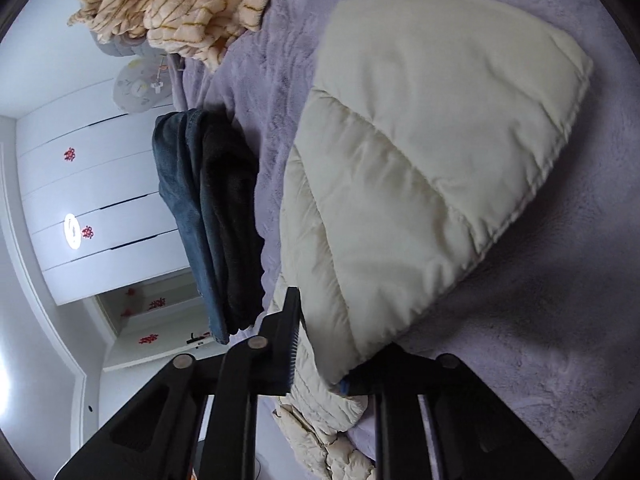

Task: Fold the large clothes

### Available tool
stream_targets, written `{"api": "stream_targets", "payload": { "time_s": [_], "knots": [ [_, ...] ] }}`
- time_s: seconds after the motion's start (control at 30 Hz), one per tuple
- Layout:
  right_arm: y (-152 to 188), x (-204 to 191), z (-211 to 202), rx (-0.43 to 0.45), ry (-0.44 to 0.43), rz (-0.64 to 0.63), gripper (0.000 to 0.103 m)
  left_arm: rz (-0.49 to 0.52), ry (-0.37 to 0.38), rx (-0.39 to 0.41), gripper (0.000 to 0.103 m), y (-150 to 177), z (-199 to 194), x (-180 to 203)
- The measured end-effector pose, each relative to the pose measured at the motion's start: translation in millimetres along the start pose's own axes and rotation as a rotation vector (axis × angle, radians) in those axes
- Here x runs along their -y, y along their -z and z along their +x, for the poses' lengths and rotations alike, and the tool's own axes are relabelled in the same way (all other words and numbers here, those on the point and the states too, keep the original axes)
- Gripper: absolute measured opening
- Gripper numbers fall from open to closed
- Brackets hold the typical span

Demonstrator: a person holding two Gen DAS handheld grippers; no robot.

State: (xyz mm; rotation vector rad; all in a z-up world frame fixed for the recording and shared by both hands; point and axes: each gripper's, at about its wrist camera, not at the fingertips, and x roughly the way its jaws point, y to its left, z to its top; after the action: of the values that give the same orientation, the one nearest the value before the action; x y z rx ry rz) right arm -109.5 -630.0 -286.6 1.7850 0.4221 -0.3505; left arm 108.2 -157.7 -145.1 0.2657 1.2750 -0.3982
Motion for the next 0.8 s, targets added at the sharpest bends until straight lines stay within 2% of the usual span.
{"api": "stream_targets", "payload": {
  "time_s": [0.07,0.3,0.57,0.8],
  "knots": [
    [4,-12,0,-0.006,-0.032,-0.037,0.010,-0.006,-0.003,0.005,0.102,1,-3,-8],
    [38,-83,6,-0.075,-0.123,-0.260,0.009,-0.056,-0.017,0.027,0.102,-3,-9,-42],
    [111,-157,42,-0.202,-0.153,-0.490,0.009,-0.105,-0.049,0.047,0.102,-6,-16,-88],
    [189,-207,95,-0.336,-0.132,-0.685,0.009,-0.152,-0.076,0.059,0.102,-2,-20,-135]
  ]
}}
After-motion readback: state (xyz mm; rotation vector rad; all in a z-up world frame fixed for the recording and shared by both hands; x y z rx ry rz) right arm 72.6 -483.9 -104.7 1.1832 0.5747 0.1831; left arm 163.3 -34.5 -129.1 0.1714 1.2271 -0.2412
